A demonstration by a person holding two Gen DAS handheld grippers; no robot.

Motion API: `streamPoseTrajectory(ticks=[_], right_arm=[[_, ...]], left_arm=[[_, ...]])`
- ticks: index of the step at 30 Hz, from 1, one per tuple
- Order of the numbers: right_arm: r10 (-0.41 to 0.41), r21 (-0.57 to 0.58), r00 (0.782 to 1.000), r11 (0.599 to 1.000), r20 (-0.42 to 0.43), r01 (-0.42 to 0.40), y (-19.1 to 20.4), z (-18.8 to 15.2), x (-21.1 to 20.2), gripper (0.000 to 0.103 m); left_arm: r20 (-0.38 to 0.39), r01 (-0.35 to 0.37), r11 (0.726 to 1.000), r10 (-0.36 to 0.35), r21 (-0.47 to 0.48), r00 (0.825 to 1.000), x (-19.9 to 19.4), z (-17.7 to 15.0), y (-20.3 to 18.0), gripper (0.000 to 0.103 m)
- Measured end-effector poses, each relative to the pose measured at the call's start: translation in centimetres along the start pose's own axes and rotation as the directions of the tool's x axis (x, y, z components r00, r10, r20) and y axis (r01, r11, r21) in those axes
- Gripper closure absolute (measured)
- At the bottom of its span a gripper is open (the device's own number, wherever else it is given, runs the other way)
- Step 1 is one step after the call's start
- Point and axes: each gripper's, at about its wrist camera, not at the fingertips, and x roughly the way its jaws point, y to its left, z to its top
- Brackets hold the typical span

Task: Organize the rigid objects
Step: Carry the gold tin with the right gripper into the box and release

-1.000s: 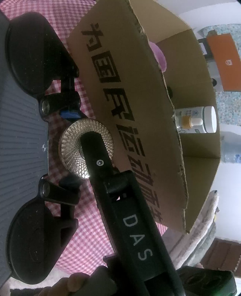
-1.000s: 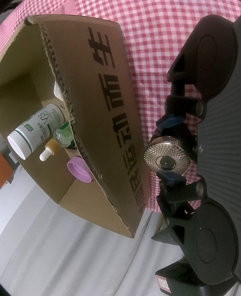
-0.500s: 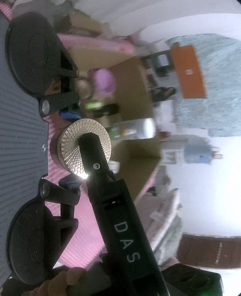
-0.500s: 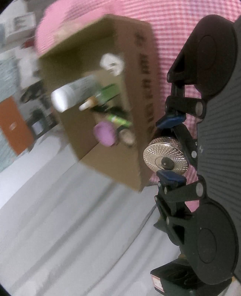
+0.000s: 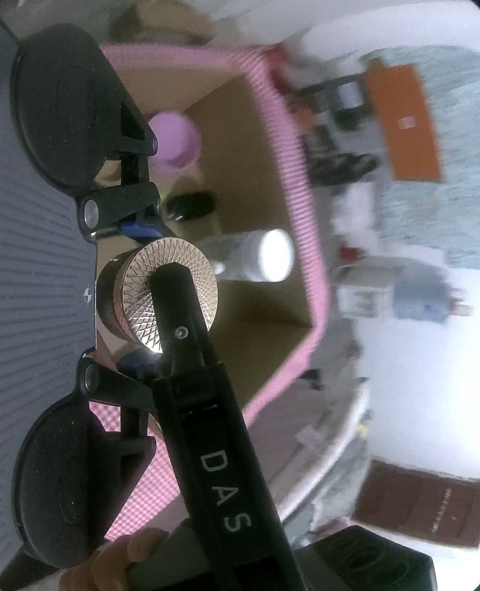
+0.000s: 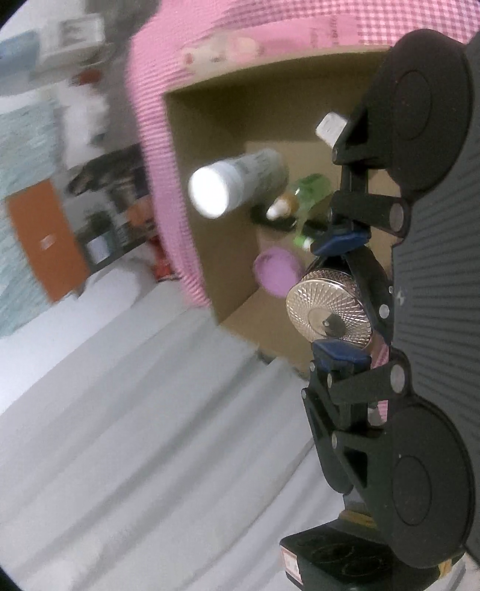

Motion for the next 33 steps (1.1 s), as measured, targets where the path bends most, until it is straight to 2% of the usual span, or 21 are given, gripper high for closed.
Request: streamPoseTrajectory(ticks=[5, 9, 12, 16, 24, 29, 33], right_arm=[[-0.012, 0.096, 0.992, 0.995, -0.126, 0.024, -3.5, 0.8, 3.4, 0.050], [-0.011, 0.139, 0.981, 0.990, -0.193, 0.038, -5.2, 0.8, 4.9, 0.050], [-0.011, 0.159, 0.971, 0.986, -0.238, 0.050, -6.1, 0.8, 6.0, 0.050], [-0.035, 0.131, 0.962, 0.989, -0.271, 0.073, -6.1, 0.9, 6.8, 0.050], [-0.073, 0.088, 0.949, 0.991, -0.305, 0.105, -6.3, 1.0, 7.7, 0.050], [-0.095, 0.058, 0.956, 0.992, -0.279, 0.116, -5.9, 1.1, 7.7, 0.050], [-0.127, 0.014, 0.965, 0.991, -0.228, 0.134, -5.2, 1.2, 6.6, 0.049]], left_arm=[[-0.141, 0.047, 0.996, -0.057, -0.073, 0.988, 3.6, 0.5, 1.5, 0.047], [-0.227, 0.058, 0.992, -0.083, -0.116, 0.970, 5.3, 0.5, 2.0, 0.047], [-0.273, 0.052, 0.990, -0.086, -0.130, 0.958, 6.2, 0.6, 2.2, 0.047], [-0.310, 0.041, 0.985, -0.092, -0.168, 0.946, 7.2, 0.7, 2.5, 0.047], [-0.332, 0.012, 0.973, -0.090, -0.232, 0.939, 8.4, 0.6, 2.9, 0.044], [-0.284, 0.025, 0.974, -0.090, -0.223, 0.954, 7.7, 0.9, 2.8, 0.040], [-0.209, 0.013, 0.982, -0.054, -0.189, 0.976, 6.2, 1.2, 2.5, 0.026]])
